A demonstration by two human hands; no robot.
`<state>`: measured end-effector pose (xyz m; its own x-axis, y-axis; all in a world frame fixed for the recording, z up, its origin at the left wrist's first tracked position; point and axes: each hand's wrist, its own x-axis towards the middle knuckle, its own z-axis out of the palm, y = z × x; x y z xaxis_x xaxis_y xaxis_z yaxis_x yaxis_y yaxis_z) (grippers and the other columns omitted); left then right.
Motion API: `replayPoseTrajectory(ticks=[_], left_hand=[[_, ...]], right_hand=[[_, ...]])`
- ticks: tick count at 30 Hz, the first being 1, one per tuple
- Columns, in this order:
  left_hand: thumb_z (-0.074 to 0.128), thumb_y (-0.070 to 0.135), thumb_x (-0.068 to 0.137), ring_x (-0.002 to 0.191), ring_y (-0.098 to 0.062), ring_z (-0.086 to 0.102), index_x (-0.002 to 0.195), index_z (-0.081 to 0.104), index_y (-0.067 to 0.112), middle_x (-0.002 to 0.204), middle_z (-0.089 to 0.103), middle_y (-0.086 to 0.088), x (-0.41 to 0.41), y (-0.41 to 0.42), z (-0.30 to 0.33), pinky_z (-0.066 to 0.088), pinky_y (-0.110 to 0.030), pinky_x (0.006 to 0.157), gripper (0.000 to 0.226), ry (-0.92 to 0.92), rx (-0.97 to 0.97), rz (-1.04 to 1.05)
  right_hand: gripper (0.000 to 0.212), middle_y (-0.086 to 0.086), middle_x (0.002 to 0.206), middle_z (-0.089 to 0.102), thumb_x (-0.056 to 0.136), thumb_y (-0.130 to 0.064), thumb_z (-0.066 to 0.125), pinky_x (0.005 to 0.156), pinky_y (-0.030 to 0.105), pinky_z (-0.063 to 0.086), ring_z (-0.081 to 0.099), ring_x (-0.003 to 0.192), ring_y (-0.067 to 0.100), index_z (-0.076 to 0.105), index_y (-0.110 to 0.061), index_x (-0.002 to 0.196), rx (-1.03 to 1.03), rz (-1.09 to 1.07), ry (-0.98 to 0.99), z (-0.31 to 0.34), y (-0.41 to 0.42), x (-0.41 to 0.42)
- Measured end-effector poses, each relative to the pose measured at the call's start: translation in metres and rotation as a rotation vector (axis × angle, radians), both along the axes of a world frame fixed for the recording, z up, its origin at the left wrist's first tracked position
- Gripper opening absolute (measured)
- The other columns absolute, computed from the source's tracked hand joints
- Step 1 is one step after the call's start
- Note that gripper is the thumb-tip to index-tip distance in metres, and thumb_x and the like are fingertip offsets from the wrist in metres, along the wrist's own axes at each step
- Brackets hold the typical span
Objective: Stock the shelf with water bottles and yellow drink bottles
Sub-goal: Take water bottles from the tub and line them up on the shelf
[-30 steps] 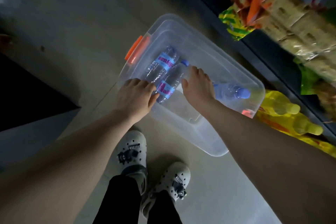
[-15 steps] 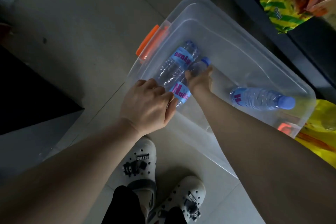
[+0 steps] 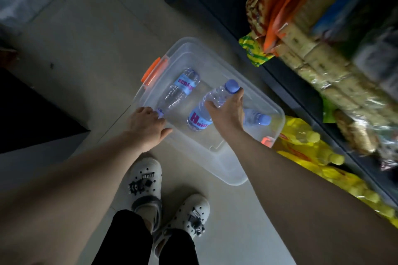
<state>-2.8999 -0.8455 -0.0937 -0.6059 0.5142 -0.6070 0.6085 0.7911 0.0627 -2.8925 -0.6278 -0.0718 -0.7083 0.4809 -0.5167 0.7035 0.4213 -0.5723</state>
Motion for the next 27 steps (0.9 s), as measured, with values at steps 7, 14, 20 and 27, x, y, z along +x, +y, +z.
replayPoseTrajectory(ticks=[7,14,20,27], left_hand=[[0.045,0.049,0.099,0.120,-0.024,0.056,0.128,0.056,0.023,0.127,0.061,-0.001,-0.015,0.014,0.159,0.043,-0.036,0.097,0.040,-0.135,-0.185,-0.042],[0.051,0.043,0.096,0.111,-0.028,0.062,0.129,0.056,0.024,0.125,0.062,-0.007,-0.058,0.041,0.380,0.051,-0.033,0.089,0.038,-0.179,-0.083,0.040],[0.060,0.039,0.094,0.118,-0.022,0.057,0.137,0.051,0.023,0.133,0.059,-0.001,-0.095,0.069,0.547,0.045,-0.030,0.092,0.047,-0.145,0.058,-0.011],[0.067,0.039,0.091,0.111,-0.017,0.059,0.136,0.054,0.022,0.127,0.062,0.001,-0.133,0.103,0.718,0.047,-0.030,0.091,0.050,-0.083,0.246,-0.116]], right_hand=[[0.064,0.008,0.121,0.051,0.079,-0.035,0.077,0.078,0.029,0.037,0.054,0.108,0.030,0.040,-0.011,0.125,0.135,0.113,0.129,0.196,0.039,-0.002],[0.064,0.012,0.123,0.047,0.080,-0.027,0.076,0.073,0.027,0.034,0.053,0.108,0.032,0.039,-0.004,0.127,0.255,0.169,0.292,0.438,0.059,-0.012],[0.063,0.008,0.124,0.047,0.084,-0.031,0.072,0.075,0.041,0.050,0.056,0.100,0.026,0.036,-0.009,0.130,0.324,0.141,0.462,0.623,0.081,-0.016],[0.068,0.007,0.121,0.055,0.081,-0.031,0.074,0.081,0.045,0.054,0.060,0.106,0.027,0.036,-0.009,0.133,0.445,0.050,0.704,0.789,0.105,-0.020]])
